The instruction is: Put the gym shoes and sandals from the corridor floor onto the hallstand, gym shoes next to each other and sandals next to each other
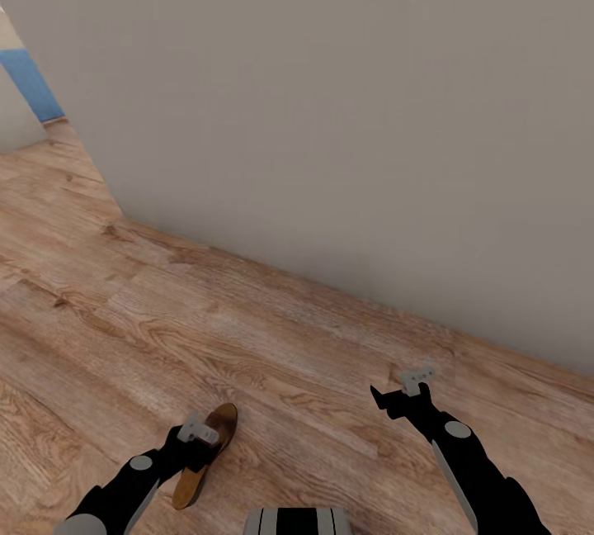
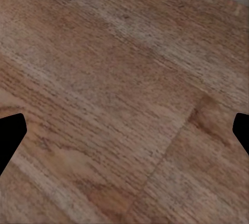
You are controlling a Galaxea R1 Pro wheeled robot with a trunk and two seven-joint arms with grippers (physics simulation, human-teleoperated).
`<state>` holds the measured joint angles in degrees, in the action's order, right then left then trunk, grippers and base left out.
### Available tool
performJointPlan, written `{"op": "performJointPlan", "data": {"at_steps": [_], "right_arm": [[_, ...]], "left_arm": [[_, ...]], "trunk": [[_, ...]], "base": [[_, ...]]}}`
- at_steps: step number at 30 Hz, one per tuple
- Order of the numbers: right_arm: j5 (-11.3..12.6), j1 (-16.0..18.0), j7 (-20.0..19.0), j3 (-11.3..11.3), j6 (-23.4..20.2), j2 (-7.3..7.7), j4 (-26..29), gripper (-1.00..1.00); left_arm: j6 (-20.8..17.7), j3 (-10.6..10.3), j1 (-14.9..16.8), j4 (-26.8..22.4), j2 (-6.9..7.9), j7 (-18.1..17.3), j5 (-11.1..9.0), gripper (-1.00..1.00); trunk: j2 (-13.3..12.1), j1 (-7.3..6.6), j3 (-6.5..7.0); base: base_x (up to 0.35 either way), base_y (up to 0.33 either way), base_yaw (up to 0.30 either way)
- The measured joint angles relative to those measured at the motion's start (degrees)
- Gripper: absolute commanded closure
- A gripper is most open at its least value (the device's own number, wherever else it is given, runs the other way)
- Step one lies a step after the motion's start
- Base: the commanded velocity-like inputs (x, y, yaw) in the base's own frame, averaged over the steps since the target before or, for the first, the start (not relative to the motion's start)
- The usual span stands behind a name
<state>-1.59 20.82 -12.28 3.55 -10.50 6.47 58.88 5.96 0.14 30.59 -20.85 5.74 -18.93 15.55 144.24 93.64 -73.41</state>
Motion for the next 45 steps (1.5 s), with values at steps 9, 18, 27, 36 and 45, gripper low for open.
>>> {"op": "performJointPlan", "data": {"at_steps": [9,18,27,36,45], "right_arm": [[0.0,0.0,0.0,0.0,0.0,0.0,0.0,-1.0],[0.0,0.0,0.0,0.1,0.0,-0.03,0.0,-1.0],[-0.1,0.0,0.0,0.1,0.0,-0.08,0.0,-1.0],[-0.1,0.0,0.0,0.0,0.0,-0.03,0.0,-1.0],[-0.1,0.0,0.0,0.0,0.0,-0.03,0.0,-1.0]], "left_arm": [[4.8,1.2,-2.2,0.3,0.06,3.6,-0.2,-1.0],[5.8,2.3,-2.5,0.3,-0.09,3.9,-0.3,-1.0],[5.9,2.5,-2.6,0.3,-0.17,4.0,-0.3,-1.0],[5.9,2.6,-2.6,0.3,-0.12,4.0,-0.4,-1.0],[5.9,2.6,-2.6,0.3,-0.12,4.0,-0.3,-1.0]], "trunk": [[0.0,0.0,0.0],[0.1,0.23,-1.99],[0.2,0.47,-3.98],[0.4,0.7,-5.98],[0.5,0.9,-7.76]], "base": [[0.0,0.0,0.0],[0.0,0.0,0.0],[0.0,0.0,0.0],[0.0,0.0,0.0],[0.0,0.0,0.0]]}}
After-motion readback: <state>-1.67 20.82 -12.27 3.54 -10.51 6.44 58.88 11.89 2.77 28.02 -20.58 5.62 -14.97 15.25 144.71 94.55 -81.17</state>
